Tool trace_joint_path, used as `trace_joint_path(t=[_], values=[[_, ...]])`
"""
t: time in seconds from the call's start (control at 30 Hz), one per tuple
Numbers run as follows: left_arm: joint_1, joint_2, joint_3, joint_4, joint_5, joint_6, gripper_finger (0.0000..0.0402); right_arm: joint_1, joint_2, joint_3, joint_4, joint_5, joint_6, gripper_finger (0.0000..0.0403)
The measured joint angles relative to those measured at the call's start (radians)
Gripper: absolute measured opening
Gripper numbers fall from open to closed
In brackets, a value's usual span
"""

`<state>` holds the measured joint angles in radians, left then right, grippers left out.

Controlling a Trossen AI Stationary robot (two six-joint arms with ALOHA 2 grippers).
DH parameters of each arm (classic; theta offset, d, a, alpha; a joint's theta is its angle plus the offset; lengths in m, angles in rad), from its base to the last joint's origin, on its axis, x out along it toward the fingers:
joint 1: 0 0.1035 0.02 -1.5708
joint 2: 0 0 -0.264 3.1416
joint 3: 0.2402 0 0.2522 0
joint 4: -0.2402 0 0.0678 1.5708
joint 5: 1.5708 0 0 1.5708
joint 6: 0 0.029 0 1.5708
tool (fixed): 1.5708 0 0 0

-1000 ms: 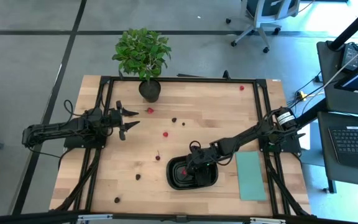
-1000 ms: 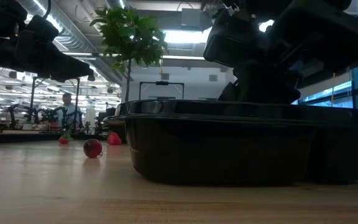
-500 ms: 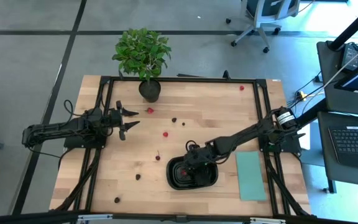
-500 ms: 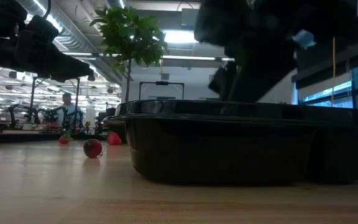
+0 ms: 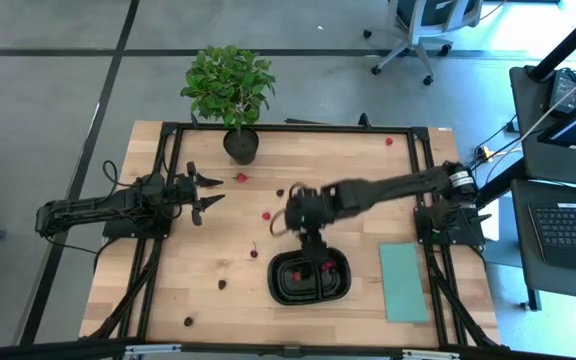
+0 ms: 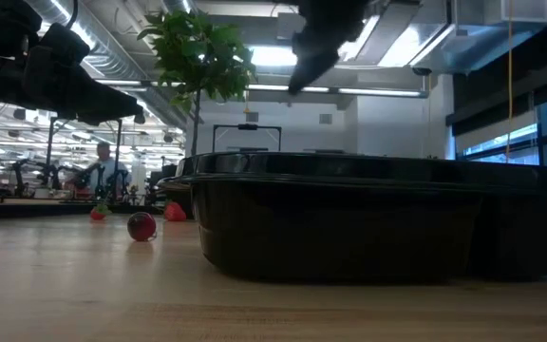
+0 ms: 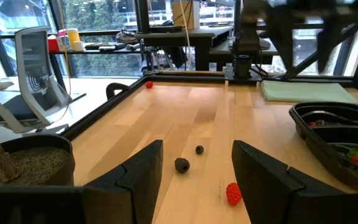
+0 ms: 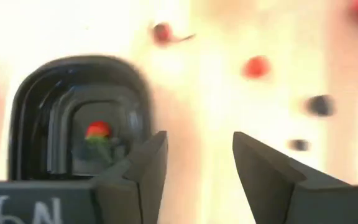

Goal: Pick and placing Produce into tupperware
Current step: Put the blueberry into the left side of the black container

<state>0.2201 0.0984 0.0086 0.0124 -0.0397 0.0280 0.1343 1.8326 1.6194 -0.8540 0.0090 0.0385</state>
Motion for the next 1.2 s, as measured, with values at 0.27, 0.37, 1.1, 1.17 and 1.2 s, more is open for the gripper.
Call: trace_joint_path(t=[0.27, 0.37, 1.1, 1.17, 1.2], values=[[0.0, 0.0, 0.0, 0.0, 0.0, 0.0, 0.0186, -0.195, -0.064, -0.01, 0.0, 0.002, -0.024, 0.0175], [0.0, 0.0, 0.0, 0.0, 0.0, 0.0, 0.0186, -0.247, -0.063, -0.076, 0.074, 0.001, -0.026, 0.0176], [0.0, 0.0, 0.0, 0.0, 0.0, 0.0, 0.0186, -0.307, -0.062, -0.709, 1.033, -0.003, -0.015, 0.0179], [0.0, 0.0, 0.0, 0.0, 0.0, 0.0, 0.0186, -0.307, -0.062, -0.723, 1.055, -0.003, -0.015, 0.0179], [0.0, 0.0, 0.0, 0.0, 0.0, 0.0, 0.0186, -0.307, -0.062, -0.727, 1.063, -0.003, -0.014, 0.0179]])
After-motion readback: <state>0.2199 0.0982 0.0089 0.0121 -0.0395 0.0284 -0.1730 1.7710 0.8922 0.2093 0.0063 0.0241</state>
